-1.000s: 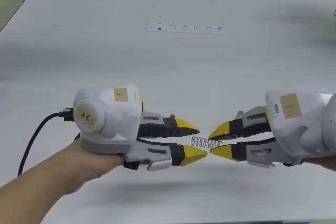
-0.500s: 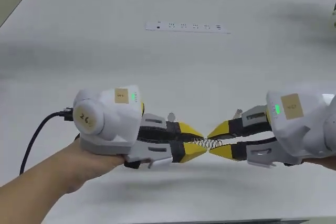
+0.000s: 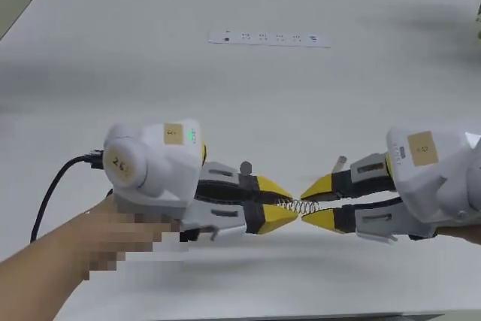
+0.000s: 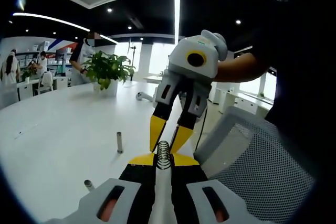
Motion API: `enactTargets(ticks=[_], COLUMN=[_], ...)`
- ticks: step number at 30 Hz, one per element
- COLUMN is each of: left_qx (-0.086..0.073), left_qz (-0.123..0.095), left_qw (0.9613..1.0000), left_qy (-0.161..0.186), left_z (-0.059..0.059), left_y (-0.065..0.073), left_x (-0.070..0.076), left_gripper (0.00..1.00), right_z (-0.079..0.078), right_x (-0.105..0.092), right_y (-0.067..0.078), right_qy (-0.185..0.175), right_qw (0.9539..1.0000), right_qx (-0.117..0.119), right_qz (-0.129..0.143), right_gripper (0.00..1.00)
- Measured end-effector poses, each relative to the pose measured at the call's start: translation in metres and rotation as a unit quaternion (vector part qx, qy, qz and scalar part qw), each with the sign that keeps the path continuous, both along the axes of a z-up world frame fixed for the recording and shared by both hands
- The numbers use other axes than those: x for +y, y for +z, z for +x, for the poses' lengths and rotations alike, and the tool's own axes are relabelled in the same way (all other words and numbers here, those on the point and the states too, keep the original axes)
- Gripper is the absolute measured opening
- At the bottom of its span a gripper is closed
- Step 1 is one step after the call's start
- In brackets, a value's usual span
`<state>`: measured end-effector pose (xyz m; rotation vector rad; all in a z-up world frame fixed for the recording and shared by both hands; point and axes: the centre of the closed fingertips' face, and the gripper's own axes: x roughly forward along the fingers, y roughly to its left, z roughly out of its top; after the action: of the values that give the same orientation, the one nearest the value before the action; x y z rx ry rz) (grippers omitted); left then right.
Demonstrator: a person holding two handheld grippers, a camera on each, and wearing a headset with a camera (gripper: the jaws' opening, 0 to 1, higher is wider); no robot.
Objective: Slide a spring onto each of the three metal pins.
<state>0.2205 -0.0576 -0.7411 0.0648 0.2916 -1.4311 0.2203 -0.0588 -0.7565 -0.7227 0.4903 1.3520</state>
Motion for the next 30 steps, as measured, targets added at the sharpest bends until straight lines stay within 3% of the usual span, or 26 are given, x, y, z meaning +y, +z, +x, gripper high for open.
enactTargets(ticks=[3, 5, 7, 16, 19, 24, 30], left_qx=[0.002, 0.004, 0.008, 0.016, 0.013, 0.015, 0.01], left_qz=[-0.001, -0.006, -0.012, -0.02, -0.004, -0.003, 0.005], left_qw=[1.0, 1.0, 0.9999, 0.9997, 0.9999, 0.9999, 0.9999], left_qy=[0.003, 0.005, 0.005, 0.001, 0.002, 0.005, 0.006], left_z=[0.002, 0.002, 0.003, 0.001, 0.002, 0.003, 0.004], left_y=[0.001, 0.003, 0.006, 0.005, -0.003, -0.004, -0.006], left_x=[0.002, 0.003, 0.004, 0.004, 0.006, 0.007, 0.01], left_gripper=[0.02, 0.02, 0.02, 0.02, 0.02, 0.02, 0.02], right_z=[0.002, 0.004, 0.003, 0.001, 0.001, 0.001, -0.002], right_x=[-0.004, -0.003, -0.002, -0.001, 0.002, 0.005, 0.013], right_y=[-0.004, 0.001, 0.004, 0.008, 0.016, 0.017, 0.025], right_qy=[-0.012, -0.01, -0.006, -0.019, -0.026, -0.022, -0.019], right_qw=[0.9999, 0.9999, 0.9999, 0.9992, 0.9976, 0.9982, 0.997], right_qx=[0.006, -0.012, -0.016, 0.016, 0.028, 0.024, 0.03], right_qz=[-0.011, -0.005, 0.003, 0.032, 0.057, 0.05, 0.069], right_gripper=[0.08, 0.08, 0.08, 0.07, 0.07, 0.07, 0.07])
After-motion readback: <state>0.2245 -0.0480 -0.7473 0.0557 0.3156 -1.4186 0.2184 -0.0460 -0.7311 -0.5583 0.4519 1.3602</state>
